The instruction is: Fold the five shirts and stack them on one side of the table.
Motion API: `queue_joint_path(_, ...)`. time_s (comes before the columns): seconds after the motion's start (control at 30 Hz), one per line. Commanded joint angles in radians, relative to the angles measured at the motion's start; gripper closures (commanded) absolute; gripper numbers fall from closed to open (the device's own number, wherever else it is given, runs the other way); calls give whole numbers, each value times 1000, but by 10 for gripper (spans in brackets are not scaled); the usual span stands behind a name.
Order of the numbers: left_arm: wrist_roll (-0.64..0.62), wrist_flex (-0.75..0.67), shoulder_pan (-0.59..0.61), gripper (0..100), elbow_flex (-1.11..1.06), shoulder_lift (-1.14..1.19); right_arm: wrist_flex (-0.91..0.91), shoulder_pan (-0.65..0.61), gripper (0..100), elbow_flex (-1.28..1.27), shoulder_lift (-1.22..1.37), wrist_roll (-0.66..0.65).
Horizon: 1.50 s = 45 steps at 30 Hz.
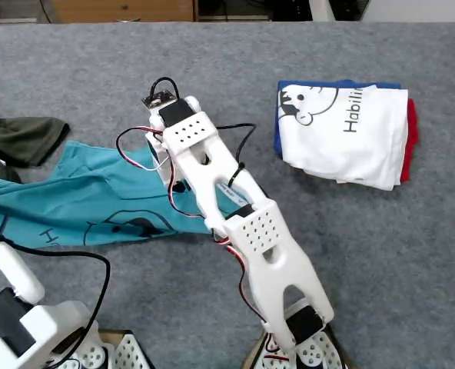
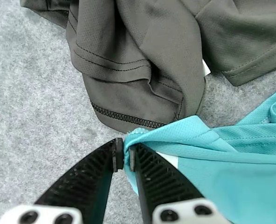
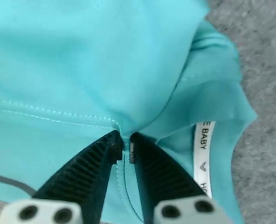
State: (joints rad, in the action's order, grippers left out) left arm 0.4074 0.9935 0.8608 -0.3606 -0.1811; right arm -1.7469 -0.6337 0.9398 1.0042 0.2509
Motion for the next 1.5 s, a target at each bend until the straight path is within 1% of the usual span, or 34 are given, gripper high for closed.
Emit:
queue_joint_path(0.0, -2, 5, 11, 981, 12, -18, -6, -5, 990, 47, -19, 0)
queue_joint_path(0.2, -5, 2, 11, 981, 17, -21, -38, -1, 998, 139, -21, 0)
queue_joint_path(0.33, -6, 2, 12, 981, 37, -77, -40, 16, 998, 229, -70, 2)
queue_joint_path(0.5, -14, -26, -9, 981, 41, -157, -38, 28, 998, 364, -193, 0)
queue_joint_path(0.6, -49, -31, -12, 981, 43, -219, -38, 45, 998, 470, -283, 0)
queue_joint_path(0.8, -51, -31, -20, 981, 43, -424, -29, 93, 998, 739, -464, 0)
queue_joint_path(0.93, -51, -31, -21, 981, 43, -590, 28, 140, 998, 708, -628, 2)
queue_joint_path(1.1, -51, -31, -21, 981, 60, -816, 164, 185, 998, 711, -777, 2)
queue_joint_path(1.3, -48, -32, -20, 981, 121, -1020, 282, 189, 998, 710, -920, 2)
queue_joint_path(1.47, -44, -32, -14, 981, 133, -1153, 327, 189, 998, 700, -1036, 2)
